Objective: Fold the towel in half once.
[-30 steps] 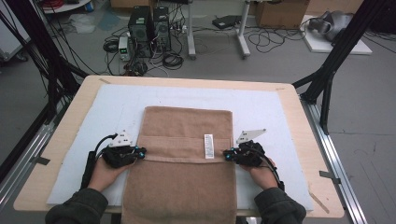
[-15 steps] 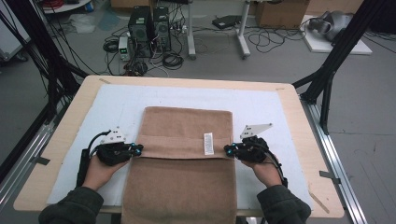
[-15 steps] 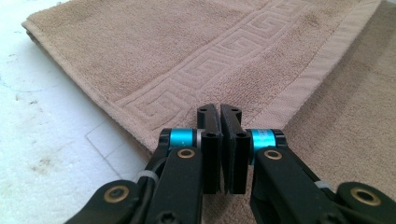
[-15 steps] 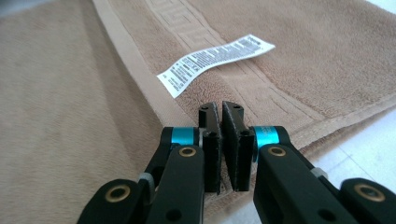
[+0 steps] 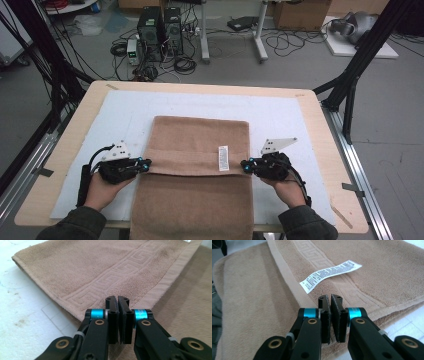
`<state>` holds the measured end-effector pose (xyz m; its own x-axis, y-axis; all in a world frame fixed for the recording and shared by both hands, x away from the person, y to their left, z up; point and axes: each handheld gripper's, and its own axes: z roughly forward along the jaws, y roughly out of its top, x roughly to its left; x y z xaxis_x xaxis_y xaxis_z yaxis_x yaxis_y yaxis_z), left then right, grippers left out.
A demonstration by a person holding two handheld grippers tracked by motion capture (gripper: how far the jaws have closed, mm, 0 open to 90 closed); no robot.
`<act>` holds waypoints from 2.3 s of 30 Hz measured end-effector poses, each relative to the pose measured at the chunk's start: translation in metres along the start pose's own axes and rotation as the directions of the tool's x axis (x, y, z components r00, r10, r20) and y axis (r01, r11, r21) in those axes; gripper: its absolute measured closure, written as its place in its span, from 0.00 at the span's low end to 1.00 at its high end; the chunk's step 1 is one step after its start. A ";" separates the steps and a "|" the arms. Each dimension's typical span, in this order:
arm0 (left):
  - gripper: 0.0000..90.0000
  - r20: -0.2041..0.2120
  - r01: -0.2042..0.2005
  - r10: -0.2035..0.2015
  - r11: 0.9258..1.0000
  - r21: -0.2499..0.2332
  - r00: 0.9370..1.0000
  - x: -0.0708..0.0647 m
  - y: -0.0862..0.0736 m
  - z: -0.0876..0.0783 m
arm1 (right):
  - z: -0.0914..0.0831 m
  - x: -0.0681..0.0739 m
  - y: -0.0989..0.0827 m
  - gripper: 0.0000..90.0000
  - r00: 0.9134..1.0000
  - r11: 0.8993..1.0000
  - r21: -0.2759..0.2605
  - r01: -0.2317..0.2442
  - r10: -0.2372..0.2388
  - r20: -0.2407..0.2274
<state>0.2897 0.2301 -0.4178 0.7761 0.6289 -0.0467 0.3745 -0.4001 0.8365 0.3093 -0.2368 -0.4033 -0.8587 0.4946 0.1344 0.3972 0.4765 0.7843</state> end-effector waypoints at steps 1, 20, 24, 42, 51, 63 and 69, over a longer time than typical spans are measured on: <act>0.96 0.002 -0.003 0.003 1.000 -0.004 1.000 -0.001 0.000 -0.003 | -0.002 0.001 -0.001 0.96 1.000 1.000 -0.008 0.002 -0.002 -0.006; 0.63 0.031 -0.004 0.005 0.999 -0.032 1.000 -0.055 -0.020 -0.058 | -0.049 0.061 -0.024 0.61 0.992 0.995 -0.089 0.033 -0.044 -0.120; 0.55 -0.013 -0.002 0.002 1.000 -0.025 1.000 -0.030 -0.012 -0.035 | -0.034 0.031 -0.016 0.53 0.999 0.997 -0.069 -0.021 0.019 -0.032; 0.56 -0.167 0.194 -0.187 0.981 0.029 0.968 0.054 -0.002 0.054 | 0.048 -0.075 -0.004 0.43 0.968 0.986 0.056 -0.158 0.143 0.206; 0.93 -0.176 0.186 -0.183 0.983 -0.003 0.967 0.052 0.004 0.056 | 0.053 -0.071 0.005 0.91 0.982 0.991 0.068 -0.112 0.100 0.159; 0.94 -0.300 0.057 -0.102 0.986 -0.157 0.948 0.084 0.112 0.029 | 0.004 -0.093 0.105 0.92 0.962 0.999 -0.049 0.004 0.009 0.272; 0.66 -0.338 0.110 -0.139 0.989 -0.104 0.931 0.106 0.134 0.043 | -0.007 -0.127 0.139 0.52 0.934 0.992 -0.104 -0.067 0.099 0.343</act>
<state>0.4440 0.2148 -0.3341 0.4993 0.8661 0.0249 0.4026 -0.2574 0.8784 0.4719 -0.2383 -0.3074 -0.6514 0.7587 -0.0045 0.4182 0.3640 0.8323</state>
